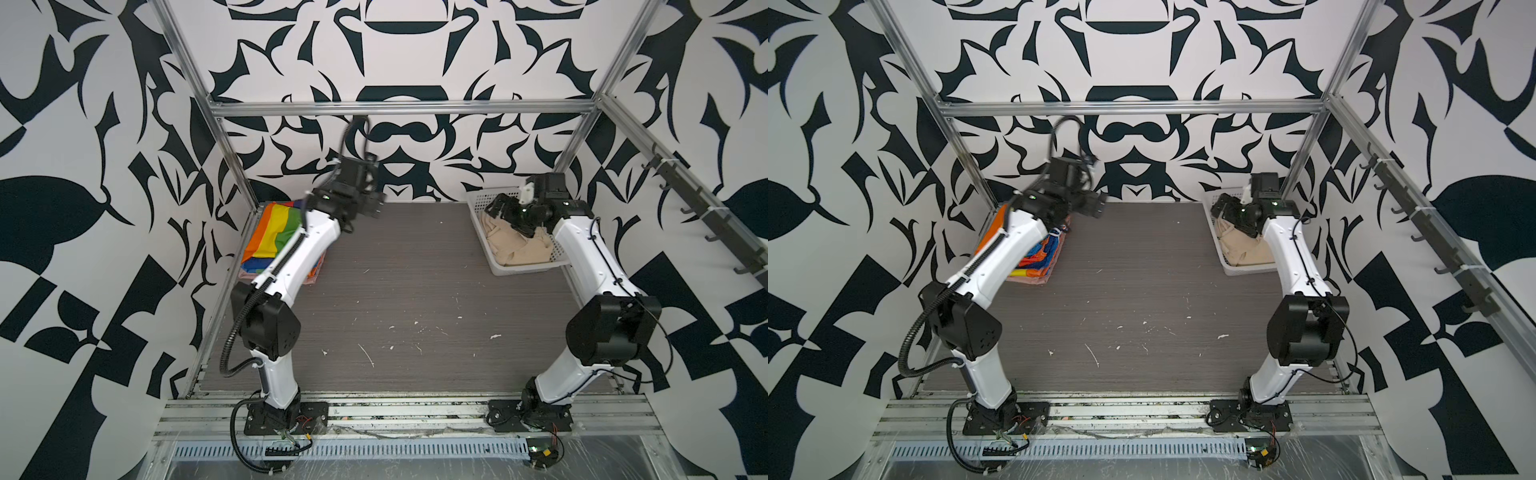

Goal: Fold and stack the shorts
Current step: 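Reach the right gripper into the white basket and grasp the beige shorts, then lift the beige shorts from the basket with the right gripper onto the table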

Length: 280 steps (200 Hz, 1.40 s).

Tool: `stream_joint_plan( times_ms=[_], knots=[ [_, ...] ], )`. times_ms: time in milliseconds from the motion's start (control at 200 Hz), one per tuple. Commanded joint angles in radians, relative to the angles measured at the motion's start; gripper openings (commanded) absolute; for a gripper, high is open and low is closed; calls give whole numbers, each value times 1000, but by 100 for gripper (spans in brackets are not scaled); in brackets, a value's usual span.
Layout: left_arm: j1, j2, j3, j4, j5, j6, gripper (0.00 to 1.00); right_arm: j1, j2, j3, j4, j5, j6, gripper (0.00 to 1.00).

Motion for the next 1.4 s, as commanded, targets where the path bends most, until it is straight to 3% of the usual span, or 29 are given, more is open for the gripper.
stream_joint_plan(
  times_ms=[0,205,405,570,665,810,890,1045,1130,1240,1395],
  knots=[
    [-102,75,-12,106,-89,72,99,-41,73,32,-18,74,4,100],
    [-273,244,118,49,-147,120,99,-114,239,123,2,71,1,100],
    [-288,261,109,9,-14,21,99,-123,417,277,-62,228,-56,100],
    [-298,273,90,-23,-17,10,99,-123,533,362,-56,216,-52,99],
    [-300,278,92,-51,-4,-21,100,-123,542,356,-18,193,-40,83],
    [-300,250,52,-41,7,-45,99,-123,484,314,34,157,-39,20],
    [-298,231,31,-36,6,-55,99,-121,414,277,54,138,-39,0],
    [-293,175,9,-29,0,-74,99,-107,247,247,69,64,-18,0],
    [-275,127,-31,-11,-30,-94,99,-69,167,260,92,-64,11,0],
    [-220,33,-91,-10,-23,-155,99,61,93,379,70,-183,20,0],
    [-131,-145,-243,49,15,-215,99,302,43,688,58,-322,7,0]
  ],
)
